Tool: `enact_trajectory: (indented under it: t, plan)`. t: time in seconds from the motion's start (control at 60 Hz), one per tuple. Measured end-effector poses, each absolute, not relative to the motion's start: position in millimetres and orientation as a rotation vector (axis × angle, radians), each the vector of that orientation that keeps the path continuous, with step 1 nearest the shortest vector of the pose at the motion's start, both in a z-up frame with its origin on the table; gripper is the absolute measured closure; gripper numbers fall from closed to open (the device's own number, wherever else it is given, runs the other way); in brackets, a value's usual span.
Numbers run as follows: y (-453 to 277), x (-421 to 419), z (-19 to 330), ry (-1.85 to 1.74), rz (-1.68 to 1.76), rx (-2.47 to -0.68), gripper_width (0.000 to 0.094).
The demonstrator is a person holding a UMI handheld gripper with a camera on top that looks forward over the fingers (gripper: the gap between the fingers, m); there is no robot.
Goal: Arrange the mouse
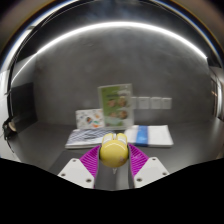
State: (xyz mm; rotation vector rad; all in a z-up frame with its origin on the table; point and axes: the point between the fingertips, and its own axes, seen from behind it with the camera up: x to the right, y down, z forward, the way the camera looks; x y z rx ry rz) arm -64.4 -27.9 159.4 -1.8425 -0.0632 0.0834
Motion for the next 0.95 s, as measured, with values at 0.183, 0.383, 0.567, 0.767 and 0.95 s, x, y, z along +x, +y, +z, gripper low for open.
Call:
enact_trajectory:
  t: [0.183, 0.383, 0.567, 0.767, 0.95]
  plan:
    - [-37, -198, 52, -0.159, 0.11, -2.04, 0.0549]
    - [-37, -210, -9, -0.102, 0.045, -2.149, 0.0543]
    - [-35, -210, -11, -0.086, 0.06, -2.161, 0.0413]
    - [-91, -204, 12, -0.11, 0.163, -2.208, 0.0096]
    - [-157, -137, 23, -0.1, 0.069, -2.254, 0.0083]
